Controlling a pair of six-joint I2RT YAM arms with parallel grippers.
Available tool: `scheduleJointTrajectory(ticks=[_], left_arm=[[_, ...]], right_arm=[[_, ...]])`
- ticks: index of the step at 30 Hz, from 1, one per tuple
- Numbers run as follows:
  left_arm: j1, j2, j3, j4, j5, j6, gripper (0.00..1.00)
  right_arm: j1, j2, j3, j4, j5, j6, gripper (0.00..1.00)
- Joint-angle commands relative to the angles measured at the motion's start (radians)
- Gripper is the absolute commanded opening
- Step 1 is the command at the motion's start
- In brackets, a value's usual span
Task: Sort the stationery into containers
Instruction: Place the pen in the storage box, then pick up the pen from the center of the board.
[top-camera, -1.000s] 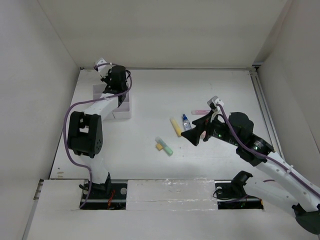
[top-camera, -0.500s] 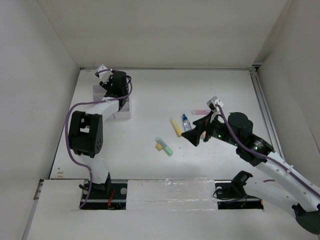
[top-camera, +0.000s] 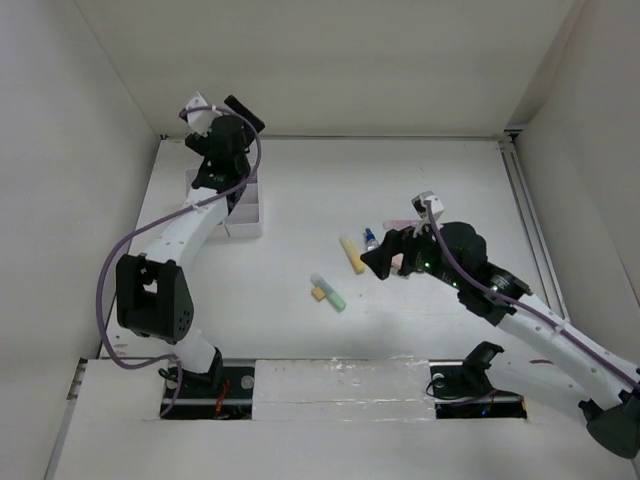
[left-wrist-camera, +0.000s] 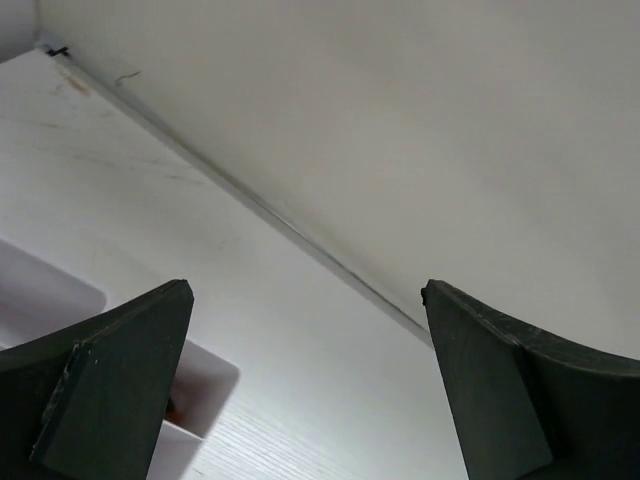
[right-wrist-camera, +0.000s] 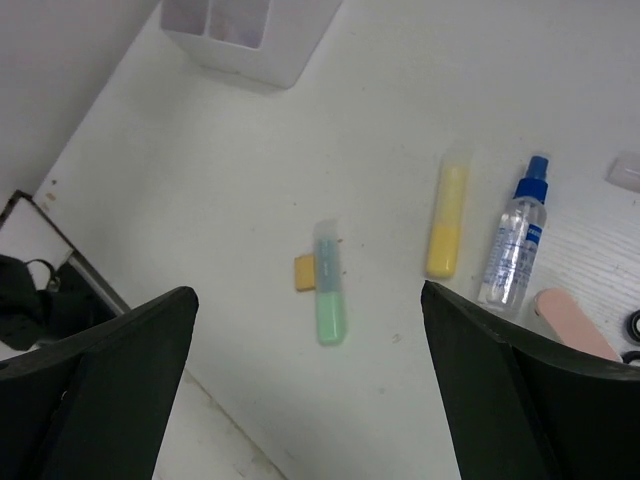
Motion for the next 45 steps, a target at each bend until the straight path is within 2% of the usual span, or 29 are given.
scheduleJointTrajectory(ticks=[1, 4, 7, 9, 12, 16, 17, 21, 28, 31, 37, 43, 44, 45], left_arm=[[0.003, -0.083, 0.173, -0.199, 0.071, 0.012, 1.0], [0.003, -0.132, 0.221, -0.39, 0.114, -0.037, 1.0], [0.003, -0.217, 0.197, -0.488, 0.206, -0.081, 1.0], [0.003, -0.268, 0.117, -0.535, 0.275, -0.081, 1.0], [0.003, -0.362, 0.008, -0.604, 0.275, -0.09, 1.0], [0.003, -0.44, -0.073, -0.671, 0.342, -0.023, 1.0], [0.003, -0.463, -0.082, -0.687, 0.355, -0.003, 1.0], [0.003, -0.532, -0.104, -0.76, 0.389, 0.09, 1.0], [0.003, -0.616, -0.144, -0.763, 0.366, 0.19, 1.0], [0.003, -0.616, -0.171, -0.73, 0.411, 0.19, 1.0], [0.003, -0.595, -0.18, -0.72, 0.435, 0.199, 1.0], [0.003, -0.616, -0.18, -0.72, 0.424, 0.199, 1.0], [0.003, -0.616, -0.18, -0.72, 0.424, 0.199, 1.0], [0.003, -0.616, -0.18, -0.72, 0.424, 0.199, 1.0]], right_arm=[[-0.005, 0.141, 0.062, 0.036, 0.07, 0.01, 1.0], [0.004, 0.268, 0.117, -0.004, 0.114, 0.001, 1.0], [0.004, 0.426, 0.203, -0.045, 0.133, -0.034, 1.0], [0.004, 0.522, 0.254, -0.055, 0.133, -0.076, 0.97], [0.004, 0.623, 0.307, -0.055, 0.133, -0.097, 0.93], [-0.008, 0.706, 0.308, -0.03, 0.099, -0.12, 0.93], [-0.008, 0.728, 0.308, -0.03, 0.085, -0.12, 0.9], [-0.017, 0.816, 0.326, -0.019, 0.059, -0.13, 0.87], [-0.017, 0.917, 0.326, 0.01, 0.059, -0.111, 0.83], [-0.017, 0.954, 0.335, 0.01, 0.059, -0.111, 0.83], [-0.008, 0.977, 0.346, -0.01, 0.082, -0.111, 0.71], [0.012, 0.995, 0.335, -0.033, 0.159, -0.088, 0.64], [0.021, 0.995, 0.335, -0.042, 0.159, -0.078, 0.61], [0.021, 1.004, 0.335, -0.042, 0.182, -0.077, 0.53]])
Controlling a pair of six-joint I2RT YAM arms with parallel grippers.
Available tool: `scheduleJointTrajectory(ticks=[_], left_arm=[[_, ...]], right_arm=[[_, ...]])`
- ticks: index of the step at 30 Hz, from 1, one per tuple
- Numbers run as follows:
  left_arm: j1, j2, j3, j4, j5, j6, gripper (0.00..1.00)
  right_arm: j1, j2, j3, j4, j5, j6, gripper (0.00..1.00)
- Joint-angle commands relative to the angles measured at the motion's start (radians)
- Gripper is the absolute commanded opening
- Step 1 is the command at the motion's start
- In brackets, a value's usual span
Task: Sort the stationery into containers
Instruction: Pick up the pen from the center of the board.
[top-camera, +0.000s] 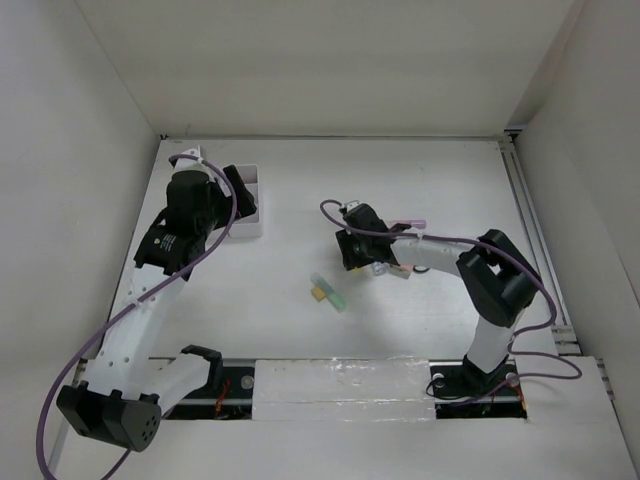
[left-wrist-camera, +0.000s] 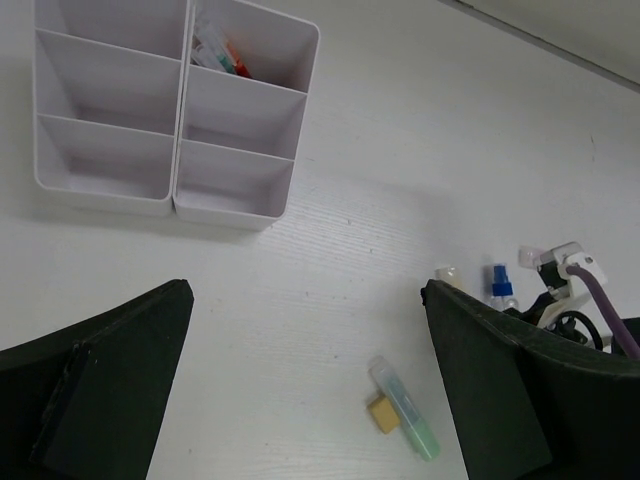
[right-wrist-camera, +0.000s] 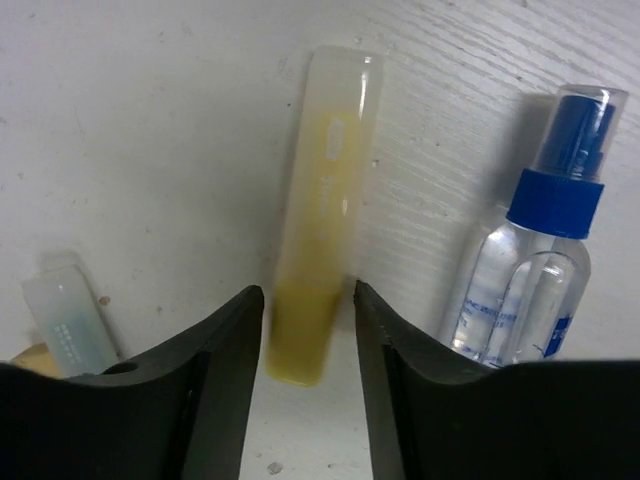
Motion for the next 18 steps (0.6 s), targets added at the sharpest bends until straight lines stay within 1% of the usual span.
scheduleJointTrajectory(ticks=[1, 2, 3, 4, 6, 7, 9, 11, 12, 13, 15, 16, 17, 18], left_arm=[[0.001, -0.026, 0.0, 0.025, 0.007, 0.017, 1.0], [0.001, -0.026, 0.009, 0.025, 0.019, 0.008, 1.0], [0.001, -0.026, 0.009, 0.025, 0.031, 0.008, 1.0], [0.001, -0.016, 0.009, 0.025, 0.042, -0.005, 1.0], [0.001, -0.016, 0.009, 0.025, 0.082, -0.017, 1.0], [0.01, -0.016, 0.009, 0.034, 0.091, -0.034, 1.0], [0.01, -0.016, -0.002, 0.045, 0.116, -0.066, 1.0], [0.01, -0.027, -0.028, 0.074, 0.177, -0.092, 1.0], [0.01, -0.027, -0.054, 0.106, 0.204, -0.127, 1.0], [0.01, -0.027, -0.074, 0.129, 0.281, -0.146, 1.0], [0.01, -0.027, -0.118, 0.219, 0.362, -0.187, 1.0], [0.01, -0.027, -0.169, 0.259, 0.401, -0.206, 1.0], [0.01, -0.027, -0.193, 0.301, 0.485, -0.232, 1.0], [0.01, -0.027, -0.216, 0.338, 0.513, -0.247, 1.0]], right_arm=[[0.018, 0.036, 0.005, -0.018, 0.06, 0.036, 0.45], [0.018, 0.046, 0.005, -0.029, 0.071, 0.036, 0.36], [0.018, 0.047, -0.004, -0.029, 0.08, 0.047, 0.29], [0.027, 0.047, -0.004, -0.029, 0.089, 0.047, 0.19], [0.027, 0.057, -0.013, -0.029, 0.089, 0.047, 0.1], [0.027, 0.057, -0.013, -0.02, 0.089, 0.047, 0.0], [0.027, 0.048, -0.024, -0.009, 0.089, 0.056, 0.0], [0.027, 0.021, -0.036, 0.014, 0.068, 0.056, 0.0], [0.027, -0.022, -0.047, 0.023, 0.068, 0.056, 0.0], [0.027, -0.05, -0.058, 0.042, 0.056, 0.056, 0.0], [0.027, -0.119, -0.071, 0.069, 0.043, 0.068, 0.0], [0.04, -0.191, -0.085, 0.083, 0.043, 0.079, 0.0], [0.04, -0.223, -0.085, 0.108, 0.033, 0.093, 0.0], [0.061, -0.254, -0.085, 0.119, 0.019, 0.093, 0.0]])
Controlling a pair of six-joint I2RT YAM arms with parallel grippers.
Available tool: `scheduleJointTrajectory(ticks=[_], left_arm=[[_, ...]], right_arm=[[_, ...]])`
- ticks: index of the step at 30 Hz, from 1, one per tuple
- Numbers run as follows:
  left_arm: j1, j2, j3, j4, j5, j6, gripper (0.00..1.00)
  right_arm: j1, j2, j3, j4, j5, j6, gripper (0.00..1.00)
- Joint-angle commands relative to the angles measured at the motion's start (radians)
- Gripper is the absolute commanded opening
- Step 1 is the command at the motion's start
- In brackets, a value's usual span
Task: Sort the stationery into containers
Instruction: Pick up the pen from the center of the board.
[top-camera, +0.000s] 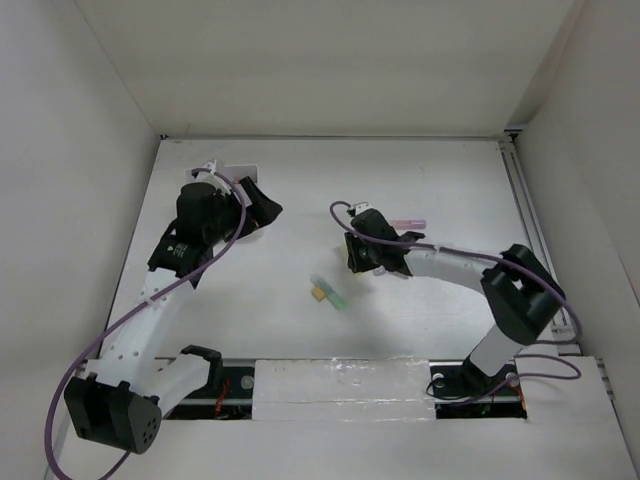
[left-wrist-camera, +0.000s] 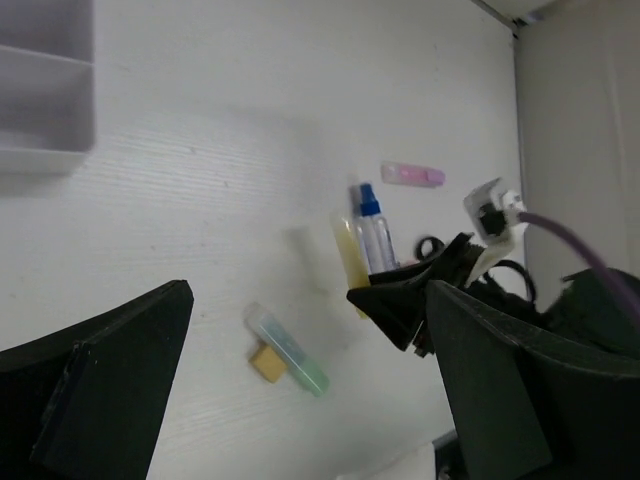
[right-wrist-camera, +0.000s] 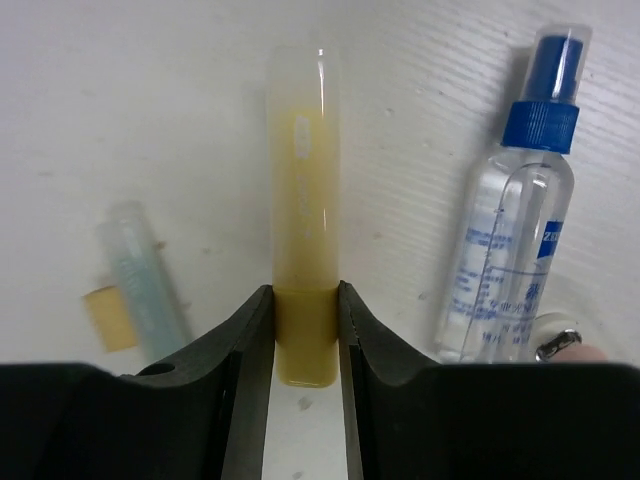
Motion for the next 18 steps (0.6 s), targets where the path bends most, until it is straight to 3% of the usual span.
scheduleJointTrajectory(ticks=[1, 7, 13, 18], left_arm=[[0.003, -0.013, -0.09, 0.211, 0.209, -0.101, 1.0], [-0.01, 0.021, -0.138, 0.352, 0.304, -0.157, 0.98], [-0.01, 0.021, -0.19, 0.478, 0.38, -0.207, 0.98], [-0.01, 0.046, -0.219, 0.522, 0.389, -0.221, 0.9]], right_arm=[[0.034, -0.178, 0.002, 0.096, -0.044, 0.042, 0.0], [0.097, -0.247, 0.027, 0.15, -0.149, 0.06, 0.0], [0.14, -0.256, 0.077, 0.15, -0.124, 0.06, 0.0], [0.183, -0.267, 0.097, 0.179, -0.124, 0.071, 0.0]])
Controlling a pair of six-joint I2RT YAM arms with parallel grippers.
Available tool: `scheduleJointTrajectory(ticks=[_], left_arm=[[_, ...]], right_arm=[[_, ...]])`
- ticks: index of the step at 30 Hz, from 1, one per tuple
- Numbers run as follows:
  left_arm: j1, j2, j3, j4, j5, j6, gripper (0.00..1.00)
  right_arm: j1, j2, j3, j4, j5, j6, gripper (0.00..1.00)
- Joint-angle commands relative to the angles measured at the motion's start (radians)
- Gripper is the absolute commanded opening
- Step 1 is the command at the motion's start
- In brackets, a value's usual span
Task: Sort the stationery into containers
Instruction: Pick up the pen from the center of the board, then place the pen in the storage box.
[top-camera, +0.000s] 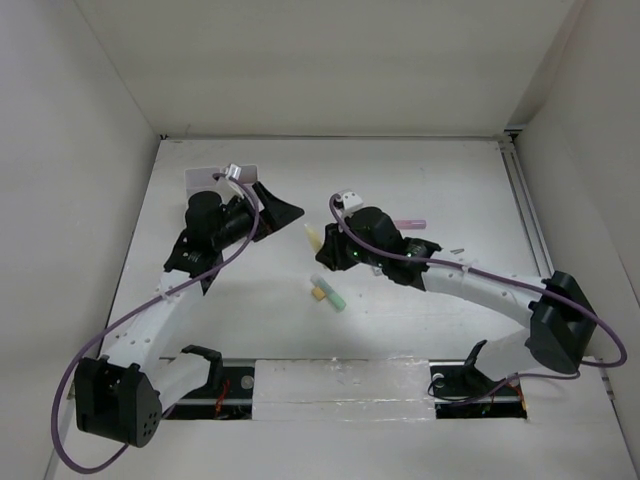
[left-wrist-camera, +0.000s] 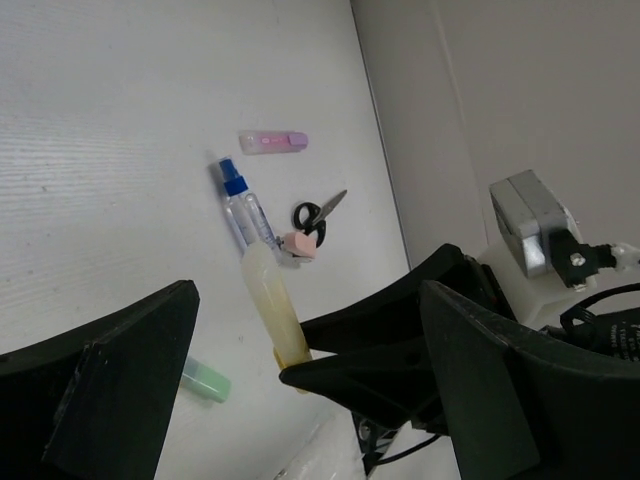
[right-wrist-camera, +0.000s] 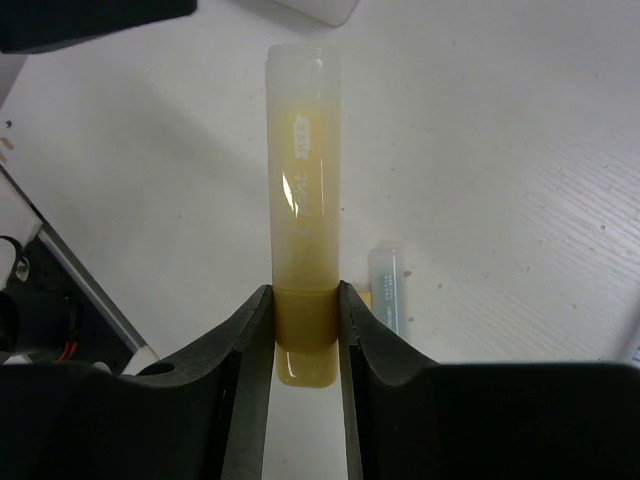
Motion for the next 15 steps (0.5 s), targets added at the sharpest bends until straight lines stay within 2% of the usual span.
scheduleJointTrajectory(ticks=[1, 5, 8, 12, 15], left_arm=[[-0.003, 0.013, -0.022, 0.108, 0.054, -0.023, 0.88], [-0.003, 0.025, -0.04, 0.117, 0.054, -0.023, 0.79], [-0.003, 0.034, -0.05, 0.117, 0.054, -0.032, 0.77], [-0.003, 0.043, -0.05, 0.126, 0.054, -0.032, 0.63], [-0.003, 0.043, -0.05, 0.136, 0.064, -0.032, 0.49]], right_arm=[[0.026, -0.02, 0.078, 0.079, -0.019, 0.014, 0.0], [0.044, -0.011, 0.104, 0.079, -0.019, 0.005, 0.0], [0.055, 0.012, 0.124, 0.079, 0.004, -0.005, 0.0], [0.064, 0.035, 0.133, 0.114, 0.004, -0.005, 0.0], [0.075, 0.057, 0.156, 0.134, 0.004, -0.005, 0.0]])
